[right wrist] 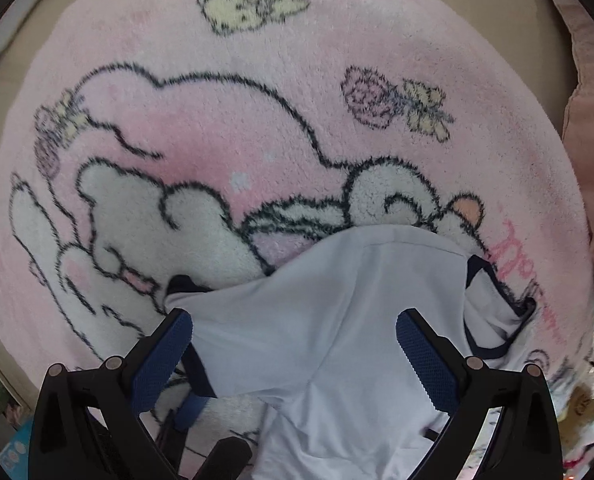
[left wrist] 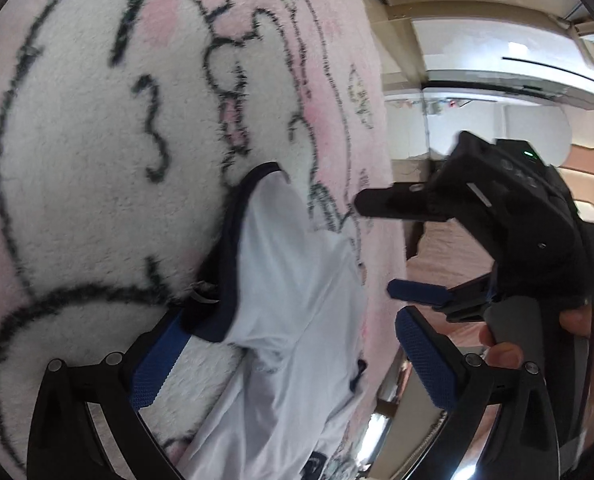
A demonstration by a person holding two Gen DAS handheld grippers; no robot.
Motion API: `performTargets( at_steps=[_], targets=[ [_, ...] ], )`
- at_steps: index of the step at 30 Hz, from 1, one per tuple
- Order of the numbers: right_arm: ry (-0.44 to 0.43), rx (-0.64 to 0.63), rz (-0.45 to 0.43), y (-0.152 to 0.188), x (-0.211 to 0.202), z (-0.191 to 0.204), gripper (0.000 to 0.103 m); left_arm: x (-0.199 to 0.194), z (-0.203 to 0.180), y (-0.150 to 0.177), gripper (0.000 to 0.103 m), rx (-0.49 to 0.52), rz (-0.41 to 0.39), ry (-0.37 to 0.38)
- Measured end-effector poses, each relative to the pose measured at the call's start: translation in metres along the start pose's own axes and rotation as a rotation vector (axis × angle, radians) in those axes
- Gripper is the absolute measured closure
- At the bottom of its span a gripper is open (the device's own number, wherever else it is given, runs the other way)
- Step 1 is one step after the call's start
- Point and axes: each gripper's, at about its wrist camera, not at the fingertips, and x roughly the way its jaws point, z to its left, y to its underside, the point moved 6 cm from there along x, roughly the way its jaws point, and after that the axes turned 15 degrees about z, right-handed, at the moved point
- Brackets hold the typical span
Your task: Fold clothes
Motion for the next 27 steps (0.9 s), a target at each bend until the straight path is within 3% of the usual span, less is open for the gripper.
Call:
performTargets(
  at_steps=[6,11,15,19,21,23,27],
  targets=[
    [-0.059,-0.049,0.051,-0.011,-0.004,0.041,0.001,0.001,-0.004,0.0,0.0,0.018,-0.023,0.01],
    [-0.06,-0.049,0.14,-0.014,0.02,0.065,0.001,0.001,-0.008,0.0,0.0,0.048,-0.031,0.01],
    [-0.012,-0.023,0.149,-0.016,0.033,0.073,0.005,-0.001,-0.004,0.007,0.0,0.091,-0.047,-0.014],
    [-0.049,0.002,0.178,-0.015,0.045,0.08,0.015,-0.003,-0.004,0.009,0.0,0.084,-0.057,0.011],
    [-0.025,0.001,0.184,-0.012,0.051,0.083,0.024,-0.005,-0.004,0.009,0.0,0.078,-0.058,0.035],
    [-0.008,0.004,0.175,-0.012,0.054,0.085,0.037,-0.005,-0.005,0.009,0.0,0.083,-0.052,0.027],
    [-0.036,0.002,0.162,-0.009,0.058,0.086,0.046,-0.005,-0.005,0.01,0.002,0.086,-0.044,0.009]
  ],
)
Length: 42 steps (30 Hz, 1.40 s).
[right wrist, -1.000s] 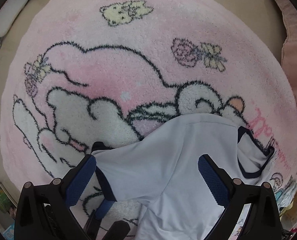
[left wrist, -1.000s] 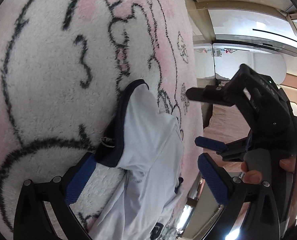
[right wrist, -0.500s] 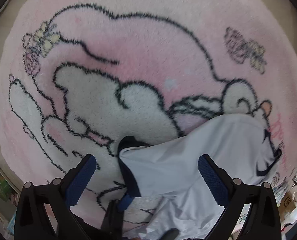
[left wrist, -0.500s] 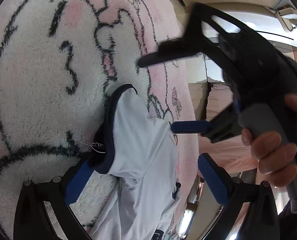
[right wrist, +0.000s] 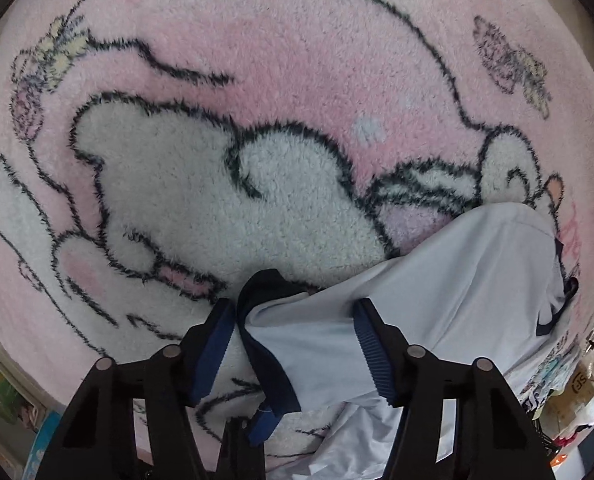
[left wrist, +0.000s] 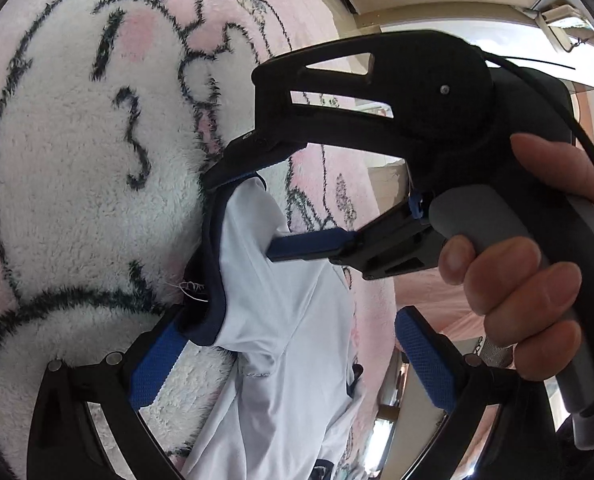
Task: Fold clothes
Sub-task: 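Close the right gripper on the navy sleeve hem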
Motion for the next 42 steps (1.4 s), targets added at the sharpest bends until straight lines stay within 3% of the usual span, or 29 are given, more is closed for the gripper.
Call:
performTargets(
  at_steps=[3,5,6,7,10,14,16,31,36,42],
  targets=[
    [-0.007,-0.009,-0.018,0.001,0.002,0.002,0.053,-0.002,0.007,-0.001,0.025,-0.031,-0.001,-0.035],
    [-0.01,-0.018,-0.029,0.009,0.006,0.006,0.061,-0.002,0.021,-0.003,0.072,-0.096,0.006,-0.035],
    [-0.004,-0.029,-0.035,0.012,0.007,0.009,0.063,-0.004,0.029,-0.004,0.078,-0.143,0.008,0.001],
    [-0.003,-0.037,-0.04,0.014,0.008,0.01,0.066,-0.005,0.036,-0.005,0.079,-0.192,0.01,0.042],
    [-0.008,-0.059,-0.056,0.017,0.009,0.011,0.073,-0.006,0.04,-0.009,0.083,-0.223,0.038,0.075],
    [-0.023,-0.091,-0.081,0.023,0.016,-0.002,0.091,-0.005,0.037,-0.007,0.092,-0.183,0.028,0.048],
    [-0.026,-0.111,-0.096,0.025,0.018,-0.005,0.095,-0.005,0.037,-0.007,0.093,-0.177,0.031,0.053],
    [-0.138,-0.168,-0.146,0.05,0.025,-0.011,0.098,-0.005,0.012,-0.01,0.094,-0.051,0.033,-0.014],
    [-0.218,-0.173,-0.168,0.059,0.024,-0.022,0.098,-0.011,0.008,-0.002,0.094,0.089,0.039,-0.074],
    [-0.321,-0.179,-0.199,0.069,0.019,-0.046,0.098,-0.008,-0.023,0.015,0.094,0.259,0.064,-0.107]
  ],
)
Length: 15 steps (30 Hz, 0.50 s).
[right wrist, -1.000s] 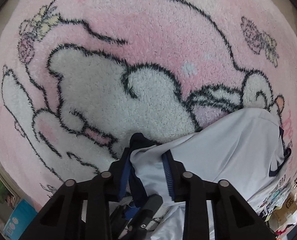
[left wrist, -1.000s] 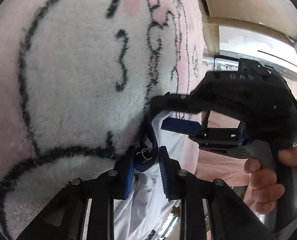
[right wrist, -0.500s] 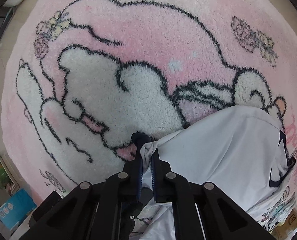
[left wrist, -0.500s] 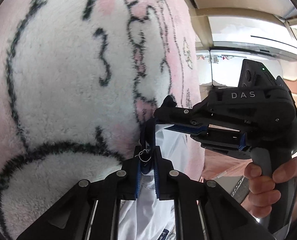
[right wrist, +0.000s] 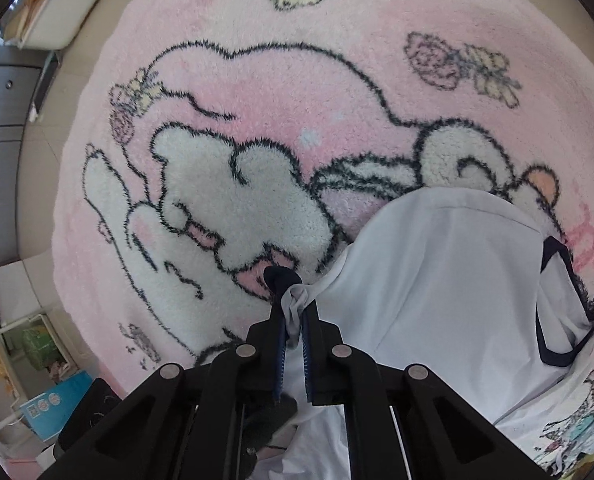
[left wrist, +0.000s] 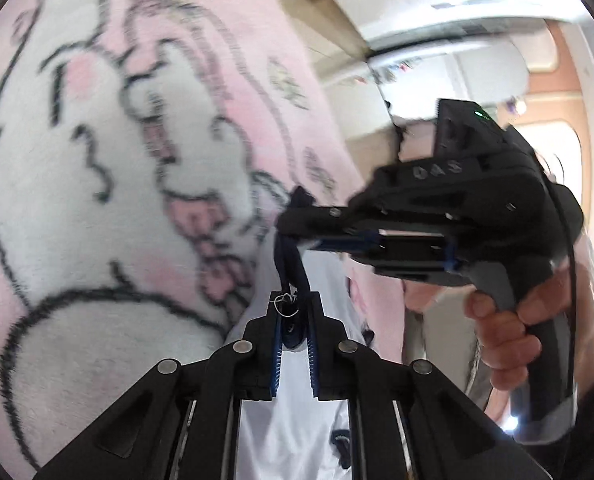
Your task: Fold clothes
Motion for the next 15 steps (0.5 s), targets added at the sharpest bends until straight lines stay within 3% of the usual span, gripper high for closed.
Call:
performTargets(
  at_steps=[2,5,6,11,15],
  targets=[
    [-0.037,0.003,-0.015,-0.002,-0.019,0.001,0.098,0.003,-0.014,0.002,0.094,0.068,0.004,-0.027],
    [-0.05,-0.001,-0.031,0.015,-0.022,-0.006,0.098,0.017,-0.028,-0.005,0.094,0.085,0.038,-0.008],
    [-0.053,0.002,-0.038,0.002,-0.028,0.003,0.098,0.02,-0.031,-0.003,0.094,0.085,0.048,-0.003],
    [-0.124,0.032,-0.066,0.024,-0.071,-0.059,0.098,0.025,-0.045,0.03,0.094,0.121,0.089,0.002],
    [-0.165,0.06,-0.084,0.042,-0.074,-0.089,0.098,0.039,-0.07,0.046,0.094,0.186,0.147,0.005]
  ],
)
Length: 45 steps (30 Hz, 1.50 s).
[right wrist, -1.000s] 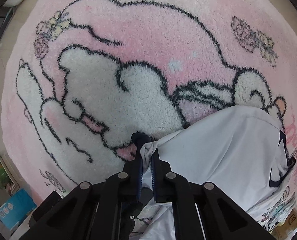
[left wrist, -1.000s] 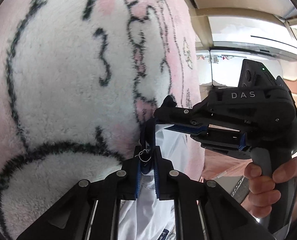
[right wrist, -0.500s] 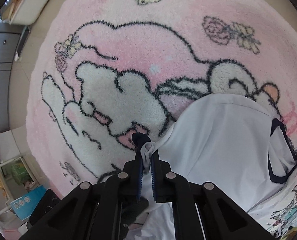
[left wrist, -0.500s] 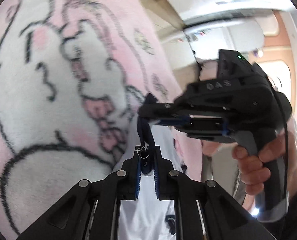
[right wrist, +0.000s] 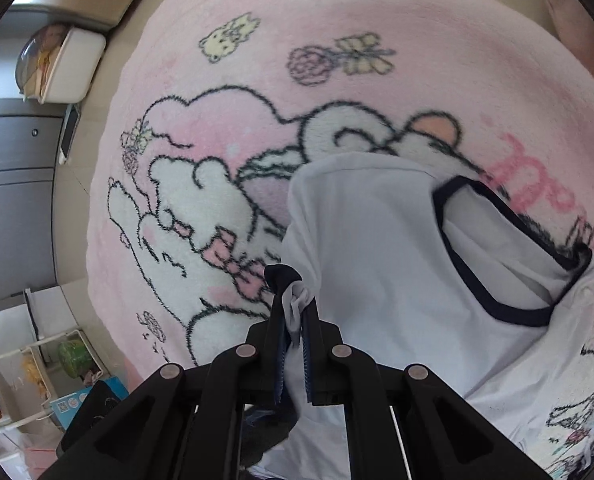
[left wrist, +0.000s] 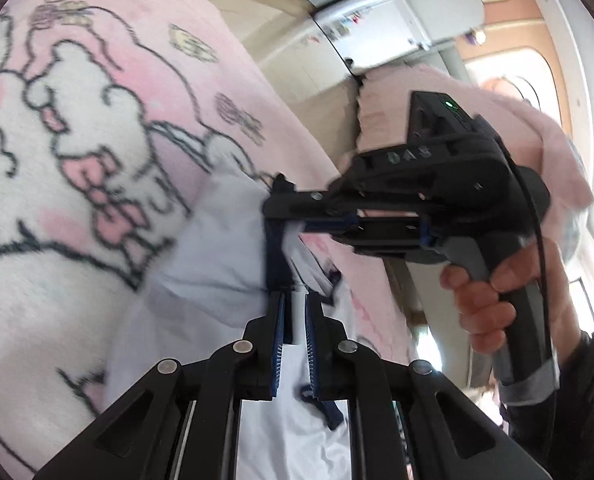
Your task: Fold clothes
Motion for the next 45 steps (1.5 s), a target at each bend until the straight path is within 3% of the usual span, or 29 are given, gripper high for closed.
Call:
performTargets(
  at_steps=[4,7,13,16,18,23,27,28,29,31,33,38,45],
  targets=[
    [-0.045,0.023,-0.026,0.004,-0.007,-0.017,0.098,0.022,-0.023,0.014,0.094,0.071,0.067,-0.02],
    [-0.062,0.024,-0.033,0.01,-0.011,-0.026,0.098,0.024,-0.026,0.024,0.094,0.081,0.069,-0.048],
    [-0.125,0.024,-0.053,0.017,-0.023,-0.036,0.098,0.012,-0.027,0.03,0.094,0.128,-0.034,-0.168],
    [-0.125,0.014,-0.052,0.02,-0.027,-0.037,0.098,0.012,-0.035,0.038,0.093,0.183,-0.034,-0.206],
    [-0.129,0.021,-0.054,0.02,-0.028,-0.038,0.098,0.023,-0.04,0.039,0.093,0.265,-0.035,-0.311],
    [-0.143,0.019,-0.052,0.022,-0.033,-0.039,0.098,0.025,-0.062,0.062,0.091,0.553,-0.121,-0.61],
    [-0.156,0.025,-0.048,0.024,-0.034,-0.041,0.098,0.032,-0.079,0.078,0.084,0.825,-0.246,-0.909],
    [-0.164,0.023,-0.043,0.025,-0.034,-0.042,0.098,0.036,-0.083,0.083,0.074,0.916,-0.274,-1.001],
    [-0.169,0.023,-0.039,0.025,-0.033,-0.042,0.098,0.043,-0.084,0.091,0.05,1.013,-0.284,-1.075],
    [-0.177,0.023,-0.031,0.026,-0.031,-0.043,0.098,0.057,-0.086,0.106,0.016,1.193,-0.31,-1.205],
    [-0.172,0.021,-0.028,0.026,-0.03,-0.044,0.098,0.069,-0.082,0.118,0.015,1.328,-0.372,-1.347],
    [-0.196,0.028,-0.019,0.027,-0.028,-0.047,0.098,0.102,-0.066,0.127,0.015,1.48,-0.318,-1.493],
    [-0.197,0.03,-0.003,0.03,-0.025,-0.051,0.098,0.1,-0.057,0.092,0.015,1.35,-0.299,-1.537]
  ],
)
